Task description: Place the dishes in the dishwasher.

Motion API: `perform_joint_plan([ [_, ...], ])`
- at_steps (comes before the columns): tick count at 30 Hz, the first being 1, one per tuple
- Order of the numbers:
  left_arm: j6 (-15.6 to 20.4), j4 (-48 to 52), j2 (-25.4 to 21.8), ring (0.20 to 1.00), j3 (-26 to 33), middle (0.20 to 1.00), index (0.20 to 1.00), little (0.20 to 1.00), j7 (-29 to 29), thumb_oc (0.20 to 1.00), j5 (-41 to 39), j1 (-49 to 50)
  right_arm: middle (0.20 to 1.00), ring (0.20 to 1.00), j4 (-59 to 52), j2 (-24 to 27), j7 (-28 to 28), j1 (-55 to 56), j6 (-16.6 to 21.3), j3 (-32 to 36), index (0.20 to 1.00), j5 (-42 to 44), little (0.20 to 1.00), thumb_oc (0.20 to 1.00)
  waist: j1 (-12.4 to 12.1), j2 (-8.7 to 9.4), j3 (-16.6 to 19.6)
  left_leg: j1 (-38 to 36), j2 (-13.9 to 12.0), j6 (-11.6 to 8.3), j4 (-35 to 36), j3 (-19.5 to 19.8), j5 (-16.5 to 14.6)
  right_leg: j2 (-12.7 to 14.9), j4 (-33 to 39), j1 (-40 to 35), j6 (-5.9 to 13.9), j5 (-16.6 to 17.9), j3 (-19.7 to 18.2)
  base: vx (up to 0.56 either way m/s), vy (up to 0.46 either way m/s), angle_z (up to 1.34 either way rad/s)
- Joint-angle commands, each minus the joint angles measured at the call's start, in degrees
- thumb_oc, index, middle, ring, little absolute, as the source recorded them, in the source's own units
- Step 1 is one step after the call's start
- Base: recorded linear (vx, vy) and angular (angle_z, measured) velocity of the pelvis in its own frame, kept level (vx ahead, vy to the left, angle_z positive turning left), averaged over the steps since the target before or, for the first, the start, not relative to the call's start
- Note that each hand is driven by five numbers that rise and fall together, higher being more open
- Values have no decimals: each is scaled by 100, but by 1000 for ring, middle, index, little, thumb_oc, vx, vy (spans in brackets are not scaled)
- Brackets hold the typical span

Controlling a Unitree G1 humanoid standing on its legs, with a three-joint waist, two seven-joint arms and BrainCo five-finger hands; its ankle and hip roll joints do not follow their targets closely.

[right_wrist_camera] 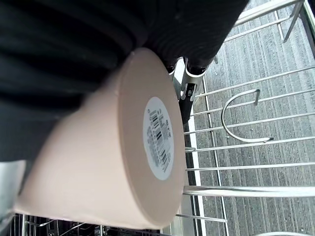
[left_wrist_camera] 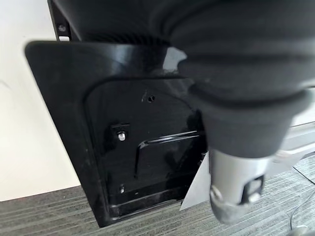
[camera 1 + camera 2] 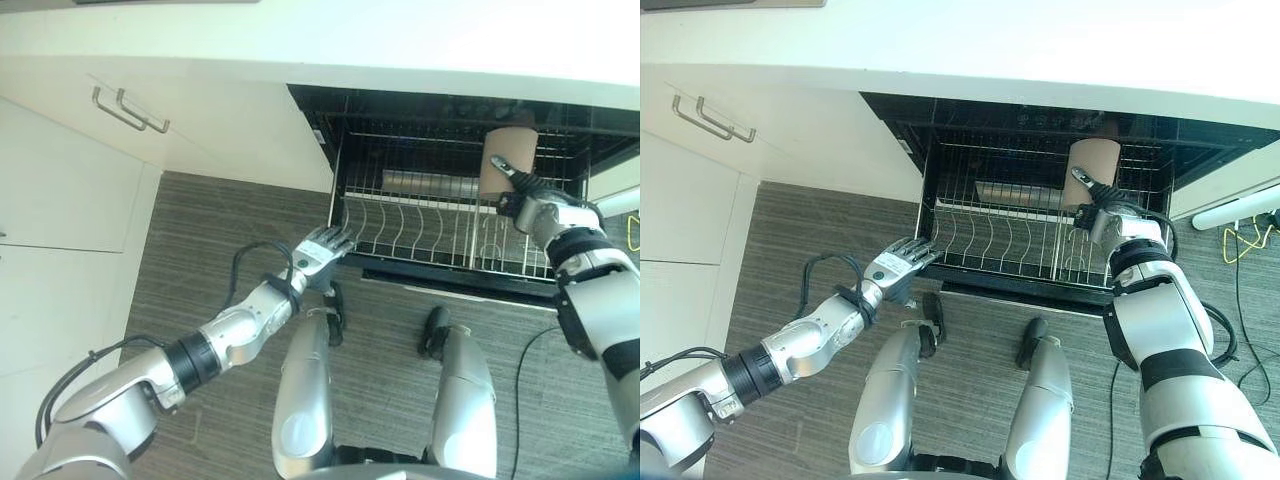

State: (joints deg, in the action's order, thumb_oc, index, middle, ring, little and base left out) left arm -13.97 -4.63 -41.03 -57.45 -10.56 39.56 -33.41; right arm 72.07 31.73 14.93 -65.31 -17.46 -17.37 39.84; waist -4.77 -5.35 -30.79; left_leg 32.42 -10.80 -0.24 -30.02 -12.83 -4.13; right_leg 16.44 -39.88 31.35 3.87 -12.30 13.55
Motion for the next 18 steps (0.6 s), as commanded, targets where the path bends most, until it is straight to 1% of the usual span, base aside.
perform_joint_plan([
  [1,75,85,-181,1000,-726,1000,1000,1000,140,1000,179,733,1000,1000,385,335,721,29,-228,-77,1000,-872,1000,1000,-79,54,99,-2,-223,-409,86,107,29,119,499,101,269,636,201,0,0,0],
  [2,59,69,-172,1000,-757,1000,1000,1000,136,1000,177,700,1000,1000,431,339,851,2,-283,-141,1000,-1064,1000,1000,-83,64,99,24,-233,-387,94,95,63,117,507,120,251,667,226,65,-28,2],
  [3,52,64,-170,1000,-780,1000,1000,1000,147,1000,173,699,1000,1000,471,357,998,-11,-323,-217,1000,-1220,1000,1000,-89,63,99,-4,-228,-398,61,115,-1,107,469,89,265,606,218,0,0,0],
  [5,38,73,-168,1000,-784,1000,1000,1000,150,1000,167,670,1000,1000,490,371,1159,-45,-270,-264,1000,-1277,1000,1000,-88,59,99,30,-229,-374,80,105,52,98,494,119,238,653,236,0,0,0],
  [6,27,79,-172,1000,-806,1000,1000,1000,136,1000,147,649,1000,1000,490,391,1346,-70,-236,-303,1000,-1429,1000,1000,-79,53,99,33,-222,-366,73,115,35,87,481,123,238,636,229,-59,-7,2],
  [7,31,76,-176,1000,-811,1000,1000,1000,124,1000,146,624,1000,1000,490,407,1549,-103,-171,-322,1000,-1499,1000,1000,-73,48,99,97,-235,-325,90,49,116,95,514,179,196,714,293,0,0,0],
  [8,35,82,-174,1000,-828,1000,1000,1000,111,1000,140,644,1000,1000,483,406,1608,-92,-147,-334,1000,-1549,1000,1000,-67,38,99,21,-211,-379,46,135,-21,74,451,116,257,586,201,0,0,0],
  [9,38,98,-178,1000,-831,1000,1000,1000,88,1000,150,656,1000,1000,456,406,1724,-114,-128,-351,1000,-1585,1000,1000,-63,29,99,32,-210,-376,43,131,-25,74,446,134,256,584,192,-21,27,3],
  [10,41,127,-189,1000,-816,1000,1000,1000,87,1000,151,623,1000,1000,410,401,1868,-164,-122,-374,1000,-1629,1000,1000,-55,16,99,125,-216,-313,81,47,100,92,511,216,195,702,263,-44,29,2],
  [11,46,133,-190,1000,-821,1000,1000,1000,85,1000,151,626,1000,1000,408,399,1900,-164,-127,-376,1000,-1645,1000,1000,-52,11,99,78,-195,-347,59,115,14,77,478,180,238,625,189,-105,45,-1],
  [12,40,192,-202,1000,-804,1000,1000,1000,95,1000,163,606,1000,1000,367,391,2057,-196,-108,-400,1000,-1648,1000,1000,-45,-2,99,134,-203,-293,79,28,78,101,520,239,205,703,254,31,25,0],
  [13,40,198,-200,1000,-810,1000,1000,1000,100,1000,161,616,1000,1000,369,384,2065,-185,-109,-404,1000,-1650,1000,1000,-43,-4,99,63,-182,-340,53,105,-36,82,480,181,261,601,169,-31,50,2],
  [14,32,222,-206,1000,-803,1000,1000,1000,73,1000,161,634,1000,1000,319,373,2198,-167,-115,-419,1000,-1597,1000,1000,-25,-7,99,46,-188,-346,58,76,-60,89,508,164,280,593,159,15,33,4],
  [15,29,229,-209,1000,-798,1000,1000,1000,68,1000,159,622,1000,1000,312,372,2217,-177,-122,-417,1000,-1595,1000,1000,-20,-9,99,68,-190,-331,78,57,-18,91,538,181,263,633,175,-33,45,0],
  [16,19,262,-223,1000,-790,1000,1000,1000,72,1000,154,633,1000,1000,303,374,2245,-139,-119,-406,1000,-1579,1000,1000,-14,-13,99,25,-185,-340,83,50,-63,93,542,146,288,600,164,0,0,0],
  [18,18,269,-253,1000,-777,1000,1000,1000,73,1000,153,622,1000,1000,309,374,2297,-107,-73,-385,1000,-1569,1000,1000,-9,-8,99,33,-197,-314,115,7,-24,106,589,155,285,658,191,0,0,0],
])
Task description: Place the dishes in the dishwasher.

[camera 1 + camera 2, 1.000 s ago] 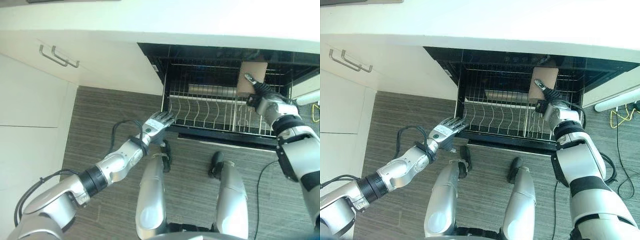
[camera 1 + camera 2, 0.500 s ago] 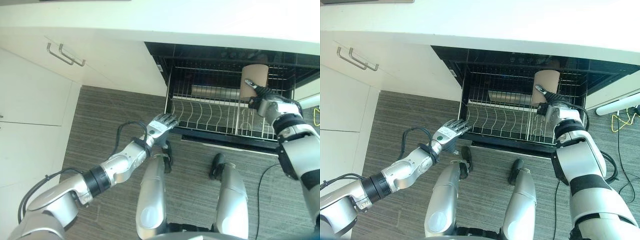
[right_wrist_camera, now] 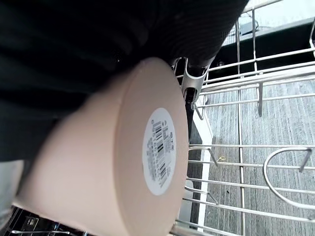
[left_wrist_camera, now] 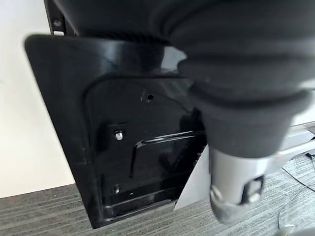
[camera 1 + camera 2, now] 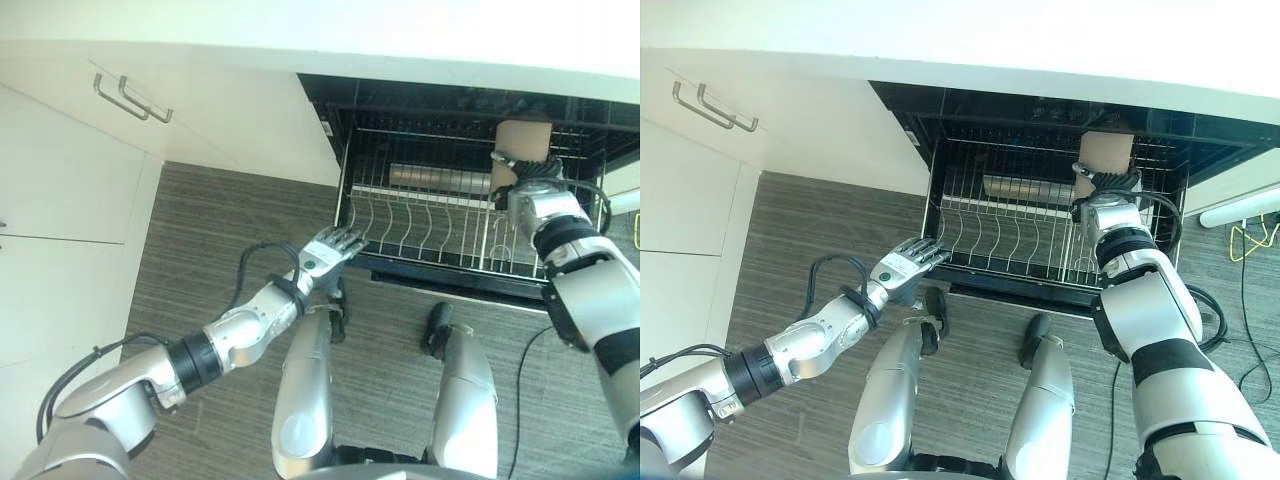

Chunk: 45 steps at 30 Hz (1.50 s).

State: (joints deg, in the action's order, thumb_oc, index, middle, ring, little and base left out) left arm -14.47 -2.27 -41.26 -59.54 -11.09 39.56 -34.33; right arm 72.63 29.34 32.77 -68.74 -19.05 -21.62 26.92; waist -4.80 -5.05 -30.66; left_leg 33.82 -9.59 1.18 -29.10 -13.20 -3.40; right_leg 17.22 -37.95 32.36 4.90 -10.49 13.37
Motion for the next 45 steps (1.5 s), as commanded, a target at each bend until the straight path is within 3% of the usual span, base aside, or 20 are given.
perform_joint_plan([
  [1,59,35,-231,1000,-577,1000,1000,1000,141,1000,174,730,1000,1000,253,611,547,259,81,49,1000,-309,1000,1000,-6,-31,87,-144,-319,-462,7,41,-148,34,389,20,207,447,206,-41,-2,0],
  [6,48,22,-285,1000,-572,1000,1000,1000,134,1000,143,725,1000,1000,230,670,629,239,-9,-15,1000,-516,1000,1000,4,21,87,-159,-349,-435,-43,25,-199,24,353,9,221,442,214,0,0,0],
  [13,30,-106,-223,1000,-709,1000,1000,1000,-10,1000,123,657,1000,1000,351,707,1828,90,-648,-269,1000,-1039,1000,1000,12,31,87,-115,-328,-396,-29,33,-241,-21,369,55,234,434,212,-5,0,0],
  [23,31,-275,-146,1000,-787,1000,1000,1000,-79,1000,173,550,1000,1000,462,507,1955,40,-375,-374,1000,-592,1000,1000,3,33,87,-172,-294,-371,41,-3,-268,-45,520,-21,237,446,221,-18,-1,0],
  [27,-12,-200,-132,1000,-736,1000,1000,1000,66,1000,192,503,1000,1000,294,369,1837,49,214,-217,1000,-49,1000,1000,22,34,87,-249,-276,-356,41,-17,-313,-57,521,-73,244,424,189,0,0,0],
  [28,-32,-171,-125,1000,-713,1000,1000,1000,148,1000,218,491,1000,1000,211,265,1790,85,569,-85,1000,149,1000,1000,37,47,87,-291,-271,-359,56,-44,-321,-70,539,-102,249,422,178,0,0,0],
  [30,-71,-166,-108,1000,-687,1000,1000,1000,205,1000,215,459,1000,1000,21,135,1801,168,909,15,1000,-51,1000,1000,69,80,87,-312,-259,-351,96,-72,-292,-97,576,-103,244,461,165,-7,16,-1],
  [33,-231,-167,-5,1000,-604,1000,1000,1000,268,1000,228,458,1000,1000,-668,-99,1941,493,1085,69,1000,-157,1000,1000,170,117,87,-272,-250,-304,183,-202,-157,-120,685,-36,196,603,196,-75,50,-10],
  [39,-450,-2,52,1000,-362,1000,1000,1000,258,1000,343,704,1000,1000,-2336,-282,2467,1239,978,-16,1000,-205,1000,1000,376,121,87,-279,-191,-315,318,-333,-146,-176,829,32,200,616,58,-26,82,-13],
  [45,-487,105,-49,1000,-41,1000,1000,1000,318,1000,385,1041,1000,1000,-3597,-334,2481,2001,867,263,1000,-672,1000,1000,531,166,87,-483,-193,-344,433,-431,-104,-193,1033,-195,252,641,-46,14,42,-7],
])
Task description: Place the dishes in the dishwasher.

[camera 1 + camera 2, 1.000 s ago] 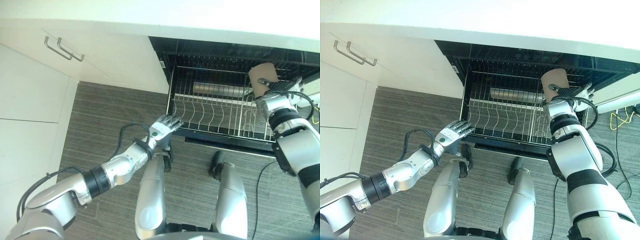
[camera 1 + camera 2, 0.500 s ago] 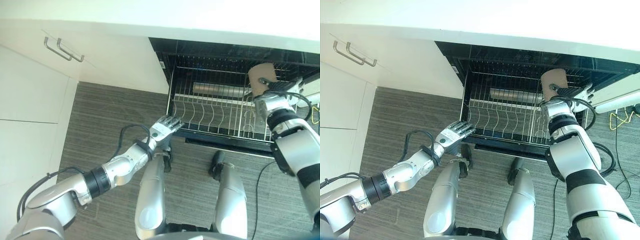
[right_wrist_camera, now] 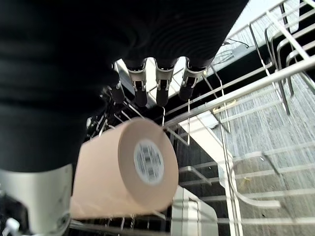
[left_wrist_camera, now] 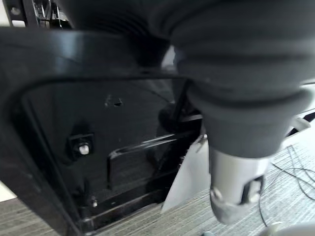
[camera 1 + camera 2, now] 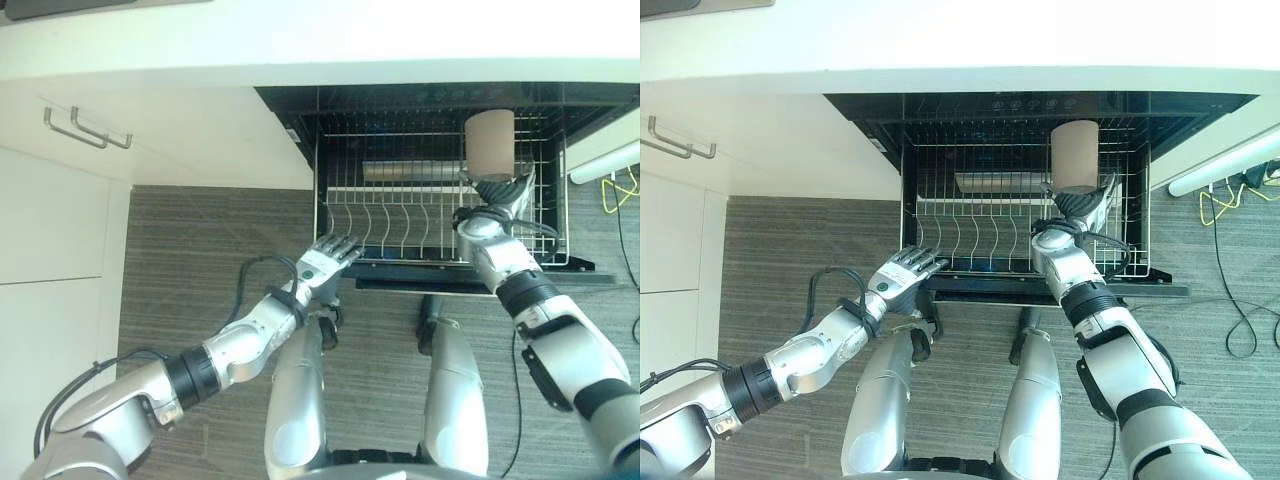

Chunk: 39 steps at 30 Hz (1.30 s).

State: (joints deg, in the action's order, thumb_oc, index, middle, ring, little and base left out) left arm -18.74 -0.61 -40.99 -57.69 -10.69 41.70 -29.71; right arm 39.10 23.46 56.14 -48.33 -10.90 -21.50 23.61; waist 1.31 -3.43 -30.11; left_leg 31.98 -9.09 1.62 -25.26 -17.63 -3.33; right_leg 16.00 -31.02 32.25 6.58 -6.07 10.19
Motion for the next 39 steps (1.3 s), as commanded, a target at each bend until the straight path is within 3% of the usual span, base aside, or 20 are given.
perform_joint_plan([
  [1,-54,-93,-79,1000,-202,1000,1000,1000,247,1000,165,632,1000,1000,-389,251,104,67,52,293,1000,-403,1000,1000,-61,17,32,-362,-246,-396,73,8,-106,-69,375,-248,98,203,261,29,18,-15],
  [7,-267,-236,-40,1000,37,1000,1000,1000,-145,1000,21,903,1000,1000,-1359,164,-247,1032,34,32,1000,-860,1000,1000,154,106,32,-1016,-328,-466,343,-176,-19,-79,849,-960,164,287,282,43,12,-8],
  [14,-37,-446,-96,1000,614,1000,1000,1000,-1573,1000,-1544,864,1000,1000,-2113,77,-497,1729,128,-294,1000,-1155,1000,1000,305,205,149,-1527,-414,-502,420,-298,-39,-158,1086,-1614,133,190,323,45,21,-6],
  [18,305,-238,-195,1000,1172,1000,1000,1000,-1868,1000,-1888,1000,1000,1000,-2482,179,-593,2294,228,-417,1000,-1172,1000,1000,314,210,401,-1858,-395,-578,779,-411,66,-182,1408,-1969,197,204,421,7,26,-1],
  [23,431,145,-48,1000,1795,1000,1000,1000,-1697,1000,-1814,1298,1000,1000,-2749,348,-769,2937,383,-459,1000,-1124,1000,1000,322,162,750,-2338,-324,-676,1309,-490,231,-161,1866,-2457,279,293,565,-4,77,0],
  [29,1038,497,169,1000,2672,1000,1000,1000,-1532,1000,-1712,1810,1000,1000,-2788,376,-1188,3648,528,-404,1000,-1291,1000,1000,296,99,1321,-3018,-194,-711,1937,-505,349,-173,2330,-3053,323,440,789,67,68,2],
  [32,1873,544,281,1000,3262,1000,1000,1000,-1523,1000,-2040,2184,1000,1000,-3143,328,-1756,4050,834,-220,1000,-1108,1000,1000,249,112,1716,-3457,-114,-713,2417,-468,435,-223,2579,-3353,343,557,942,91,15,5],
  [34,2244,490,330,1000,3444,1000,1000,1000,-1536,1000,-2233,2321,1000,1000,-3477,347,-2077,4182,1017,-80,1000,-925,1000,1000,242,121,1802,-3586,-102,-738,2591,-434,505,-260,2668,-3425,347,619,966,30,-24,6],
  [35,2608,439,390,1000,3600,1000,1000,1000,-1533,1000,-2550,2471,1000,1000,-3726,345,-2272,4333,1211,93,1000,-874,1000,1000,242,127,1871,-3679,-98,-760,2727,-414,557,-290,2735,-3480,352,660,972,43,-26,5],
  [39,3198,24,599,1000,4113,1000,1000,1000,-1427,1000,-3662,3033,1000,1000,-4145,368,-2544,4916,1792,942,1000,-916,1000,1000,293,149,2075,-3898,-79,-738,2915,-322,545,-403,2780,-3617,319,650,948,73,-15,15],
])
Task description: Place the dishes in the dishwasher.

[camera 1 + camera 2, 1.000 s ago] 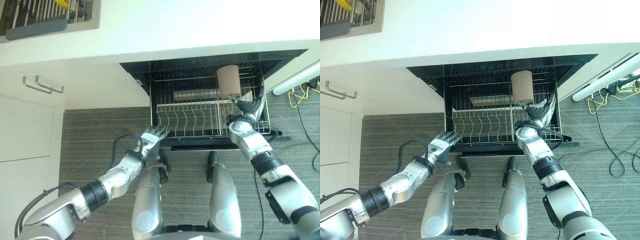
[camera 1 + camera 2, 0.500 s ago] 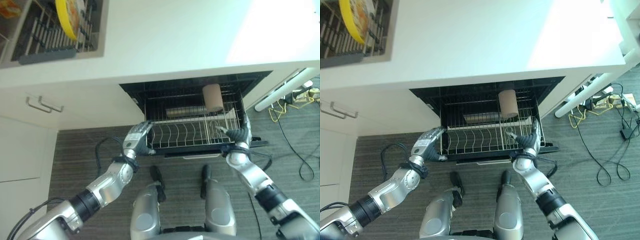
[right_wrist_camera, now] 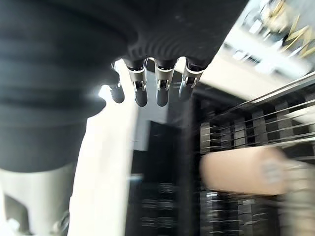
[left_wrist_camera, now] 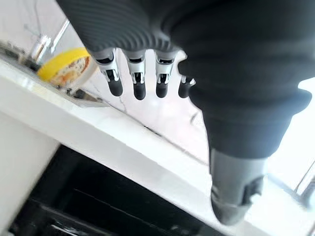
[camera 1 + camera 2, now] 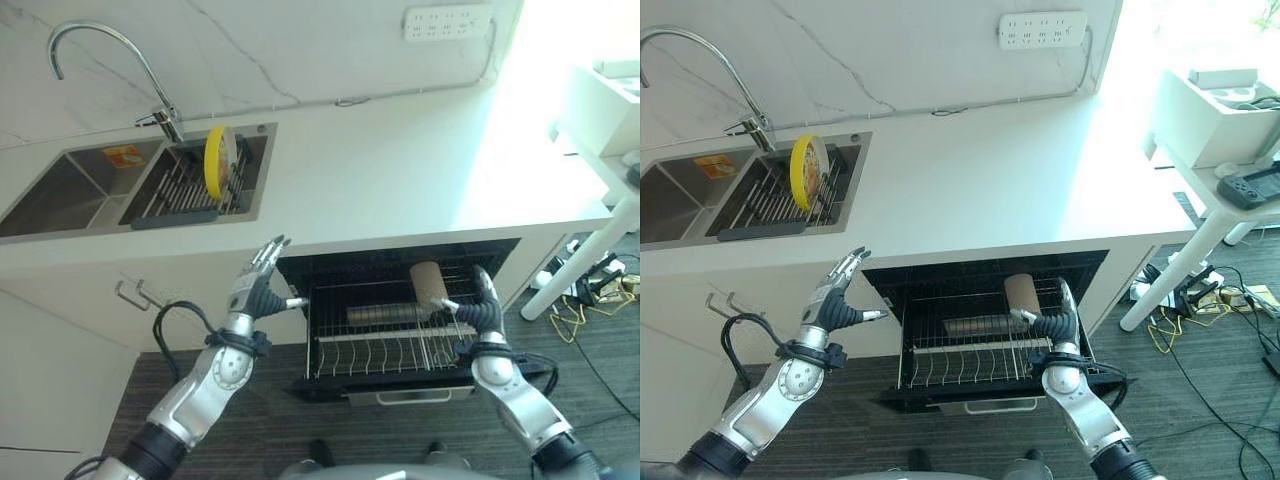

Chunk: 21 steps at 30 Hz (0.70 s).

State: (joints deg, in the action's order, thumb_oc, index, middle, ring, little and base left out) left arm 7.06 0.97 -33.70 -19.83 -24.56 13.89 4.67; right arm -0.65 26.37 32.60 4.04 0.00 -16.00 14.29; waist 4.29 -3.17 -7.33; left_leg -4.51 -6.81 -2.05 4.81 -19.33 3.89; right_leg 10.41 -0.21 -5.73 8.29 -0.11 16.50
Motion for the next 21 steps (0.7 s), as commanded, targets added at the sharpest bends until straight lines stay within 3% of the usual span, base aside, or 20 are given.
perform_joint_plan([
  [1,682,-184,-94,1000,392,1000,1000,1000,1,1000,-1014,-342,1000,1000,-213,69,-208,-249,771,495,1000,-16,1000,1000,-3,123,-179,-271,-298,-359,-89,-132,-196,146,-314,172,143,48,310,81,-9,-1],
  [6,1241,-446,162,1000,896,1000,1000,1000,294,1000,-1769,-3,1000,1000,-477,-32,-697,165,1009,1159,1000,196,1000,1000,16,175,7,-424,-234,-302,-82,-33,-313,72,-200,26,102,50,216,94,-29,-4],
  [8,1642,-705,475,1000,991,1000,1000,1000,912,1000,-2861,2,1000,1000,-447,-204,-1122,185,1400,1194,1000,536,1000,1000,23,216,118,-450,-203,-318,-55,-15,-298,67,14,-5,101,218,171,8,-44,-3],
  [9,1652,-718,470,1000,997,1000,1000,1000,938,1000,-2889,-2,1000,1000,-434,-200,-1133,181,1414,1194,1000,547,1000,1000,24,215,120,-448,-203,-318,-54,-15,-298,66,23,-7,102,224,171,-14,-41,-3],
  [11,1787,-866,744,1000,983,1000,1000,1000,1458,1000,-3761,-54,1000,1000,-420,-339,-1522,80,1727,1051,1000,842,1000,1000,7,235,156,-462,-195,-329,-45,8,-295,91,143,-33,115,325,186,-22,-22,0],
  [12,2081,-931,962,1000,1010,1000,1000,1000,1830,1000,-4239,-126,1000,1000,-432,-465,-1731,-73,2175,879,1000,988,1000,1000,-15,236,181,-468,-194,-329,-32,28,-294,102,227,-48,114,387,201,-35,-30,-1],
  [14,2269,-924,1049,1000,965,1000,1000,1000,2023,1000,-4366,-240,1000,1000,-486,-567,-2106,-192,2495,727,1000,1171,1000,1000,-25,224,187,-487,-186,-311,-27,67,-307,90,224,-63,103,385,176,-18,-13,-1],
  [17,2341,-736,1147,1000,979,1000,1000,1000,2509,1000,-4698,-413,1000,1000,-512,-558,-2490,-378,2678,512,1000,1176,1000,1000,-79,201,226,-487,-190,-294,-36,122,-315,95,208,-76,77,349,187,0,0,0],
  [21,2242,-412,1099,1000,1052,1000,1000,1000,2603,1000,-4715,-469,1000,1000,-714,-539,-2582,-476,2446,480,1000,1240,1000,1000,-147,212,256,-497,-186,-280,-45,222,-341,65,160,-112,41,264,179,22,-26,8],
])
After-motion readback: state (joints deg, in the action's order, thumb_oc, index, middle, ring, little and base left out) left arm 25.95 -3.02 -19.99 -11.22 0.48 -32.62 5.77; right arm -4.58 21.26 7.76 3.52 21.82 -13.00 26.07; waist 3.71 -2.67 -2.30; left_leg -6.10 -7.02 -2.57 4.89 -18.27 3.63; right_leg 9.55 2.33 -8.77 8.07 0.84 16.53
